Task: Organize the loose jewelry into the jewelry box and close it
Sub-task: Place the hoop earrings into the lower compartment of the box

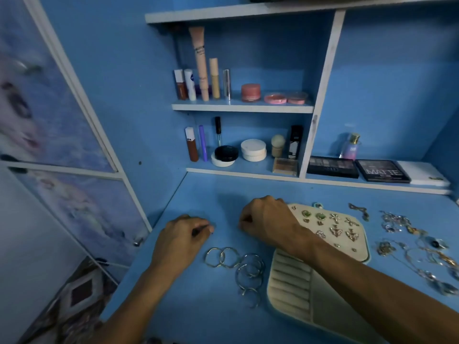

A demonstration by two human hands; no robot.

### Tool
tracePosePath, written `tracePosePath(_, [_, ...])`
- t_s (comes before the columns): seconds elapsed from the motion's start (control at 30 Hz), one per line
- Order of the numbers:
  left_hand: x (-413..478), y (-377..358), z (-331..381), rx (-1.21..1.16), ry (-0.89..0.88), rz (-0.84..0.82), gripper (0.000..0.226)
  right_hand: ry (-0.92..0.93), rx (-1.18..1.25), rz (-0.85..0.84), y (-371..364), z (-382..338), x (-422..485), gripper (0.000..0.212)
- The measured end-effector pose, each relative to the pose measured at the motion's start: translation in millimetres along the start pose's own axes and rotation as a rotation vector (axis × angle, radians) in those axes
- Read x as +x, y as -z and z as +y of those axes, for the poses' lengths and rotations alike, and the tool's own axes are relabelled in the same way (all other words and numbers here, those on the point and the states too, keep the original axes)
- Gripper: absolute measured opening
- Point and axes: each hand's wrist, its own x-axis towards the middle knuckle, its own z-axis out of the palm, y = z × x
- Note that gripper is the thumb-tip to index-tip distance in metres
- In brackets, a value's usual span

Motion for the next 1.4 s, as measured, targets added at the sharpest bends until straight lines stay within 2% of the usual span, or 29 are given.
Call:
tracePosePath(0.13, [-3,-1,3,0.000,0.011,-0.032,0.020,-0.014,-0.047,-0.032,-8,-3,7,0.021])
tracePosePath(0.33, [-2,-2,4,0.022,-0.009,-0.053,0.009,0.001,-0.073,-0.032,-11,-6,10,0.019])
tracePosePath(0.43, [-4,-4,7,0.111,-0.034,-0.023,0.005,0.013,-0.084,-0.025,-12,-7,7,0.019])
tracePosePath(0.57, [-5,-7,11,0.288,-0.092,0.010,0.010,0.005,0.054,0.036,-3,-3,-5,0.014])
tracePosePath(0.73, [-7,-5,43,0.083,-0.140,-0.007,0.005,-0.001,0.301,0.135,32,23,-46,0.013])
tracePosePath(0.87, [-17,-9,94,-0.125,-0.284,-0.103,0.004,-0.054,0.259,0.170,58,51,-92,0.013])
tracePosePath(1.0, [-34,-29,140,-0.207,-0.405,-0.183,0.007,-0.165,0.234,0.186,66,72,-138,0.008])
tracePosePath(1.1, [-44,-48,159,-0.120,-0.532,-0.152,0.014,-0.241,0.215,0.176,61,80,-163,0.005])
tracePosePath(1.23, [-51,-67,169,0.024,-0.636,-0.102,0.009,-0.326,0.092,0.148,56,82,-183,0.013])
tracePosePath(1.4, [-47,-81,172,0.182,-0.725,-0.150,0.014,-0.315,-0.120,0.101,50,76,-189,0.020])
